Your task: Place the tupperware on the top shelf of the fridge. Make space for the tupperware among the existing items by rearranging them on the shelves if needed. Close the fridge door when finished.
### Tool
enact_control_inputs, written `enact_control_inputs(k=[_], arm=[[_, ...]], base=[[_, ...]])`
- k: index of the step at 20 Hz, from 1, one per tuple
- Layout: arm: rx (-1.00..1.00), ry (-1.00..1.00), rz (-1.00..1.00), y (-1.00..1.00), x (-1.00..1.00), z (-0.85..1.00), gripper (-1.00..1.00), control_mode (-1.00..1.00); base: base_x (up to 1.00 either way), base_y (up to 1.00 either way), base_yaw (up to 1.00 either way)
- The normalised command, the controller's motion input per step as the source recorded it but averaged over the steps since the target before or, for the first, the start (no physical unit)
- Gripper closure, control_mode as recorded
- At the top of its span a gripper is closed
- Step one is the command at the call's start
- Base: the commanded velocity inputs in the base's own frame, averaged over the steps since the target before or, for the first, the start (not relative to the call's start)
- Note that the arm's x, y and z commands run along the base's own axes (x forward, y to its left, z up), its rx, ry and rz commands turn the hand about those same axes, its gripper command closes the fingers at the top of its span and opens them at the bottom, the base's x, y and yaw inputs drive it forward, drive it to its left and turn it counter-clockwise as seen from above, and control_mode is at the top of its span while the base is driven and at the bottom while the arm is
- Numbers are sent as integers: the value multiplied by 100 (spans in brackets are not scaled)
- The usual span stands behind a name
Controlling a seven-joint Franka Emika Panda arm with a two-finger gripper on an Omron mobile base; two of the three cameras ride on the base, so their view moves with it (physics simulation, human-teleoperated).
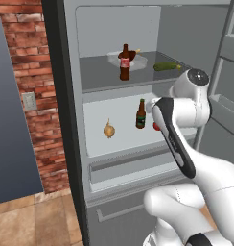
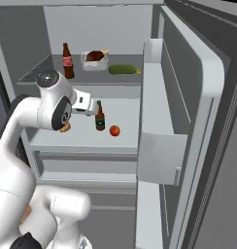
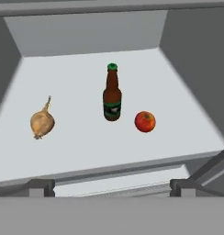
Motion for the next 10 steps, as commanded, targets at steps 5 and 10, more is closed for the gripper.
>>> enact_control_inputs(k=[5,10], arm=[[0,0,0,0,0,0,-100,100],[0,0,0,0,0,0,-100,100]], base=[[-21,-18,1],[-66,-51,13]])
